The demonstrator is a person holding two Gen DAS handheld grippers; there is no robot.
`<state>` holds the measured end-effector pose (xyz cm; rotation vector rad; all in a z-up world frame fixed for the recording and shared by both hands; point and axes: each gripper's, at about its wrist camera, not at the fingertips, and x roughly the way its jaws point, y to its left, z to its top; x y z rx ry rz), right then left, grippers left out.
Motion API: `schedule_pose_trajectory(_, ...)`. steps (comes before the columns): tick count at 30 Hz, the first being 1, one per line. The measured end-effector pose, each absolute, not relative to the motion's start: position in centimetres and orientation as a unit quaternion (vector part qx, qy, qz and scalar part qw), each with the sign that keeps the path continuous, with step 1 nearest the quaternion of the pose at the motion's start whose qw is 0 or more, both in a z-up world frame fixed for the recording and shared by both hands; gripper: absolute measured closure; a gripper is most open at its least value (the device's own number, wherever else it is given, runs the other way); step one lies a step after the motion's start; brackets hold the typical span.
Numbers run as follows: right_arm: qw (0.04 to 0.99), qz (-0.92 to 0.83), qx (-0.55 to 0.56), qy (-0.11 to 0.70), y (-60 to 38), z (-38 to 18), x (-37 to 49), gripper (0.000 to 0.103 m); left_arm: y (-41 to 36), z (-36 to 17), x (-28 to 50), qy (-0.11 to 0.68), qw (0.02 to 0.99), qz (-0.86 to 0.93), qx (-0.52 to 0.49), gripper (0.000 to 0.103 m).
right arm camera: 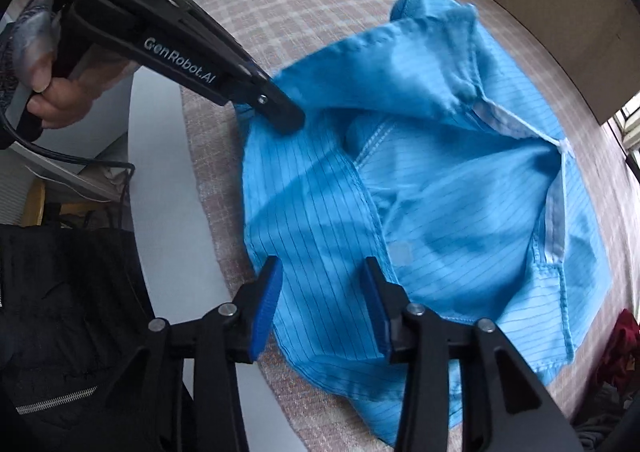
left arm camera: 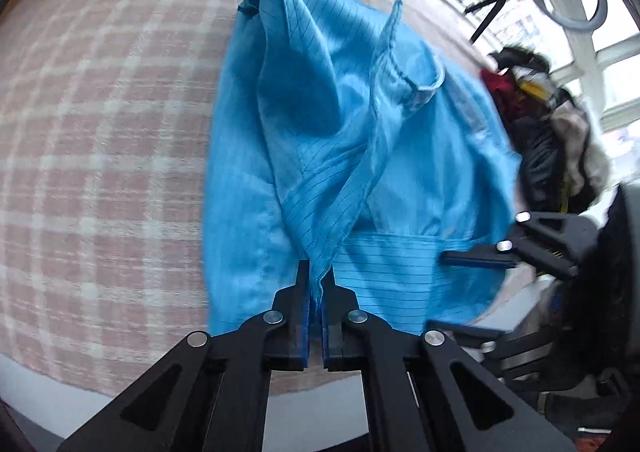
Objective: Fold clothes
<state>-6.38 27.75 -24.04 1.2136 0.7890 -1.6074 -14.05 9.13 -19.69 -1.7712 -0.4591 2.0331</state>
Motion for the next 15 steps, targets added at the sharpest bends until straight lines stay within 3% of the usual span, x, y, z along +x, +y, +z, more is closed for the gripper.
schedule_pose_trajectory(3, 0.472, -0.655, 0.494, 0.322, 28.2, -24.6, -6.8, 0.06, 7.1, -18.4, -13.8, -0.253, 0.221, 0.73, -0.596, 0.101)
schedule_pose_trajectory(7, 0.474, -0.658, 0.506, 0.294, 29.3, -24.7, -8.0, 0.098, 5.4, -17.1, -13.4, -0.33, 0.243, 0.73, -0.547, 0.101)
schedule_pose_trajectory(15, 0.456, -0.659, 0.525, 0.286, 32.0, -23.3, -8.6, 0.101, 5.0, -20.3, -12.8, -0.367, 0.245, 0.706, -0.554, 0.101)
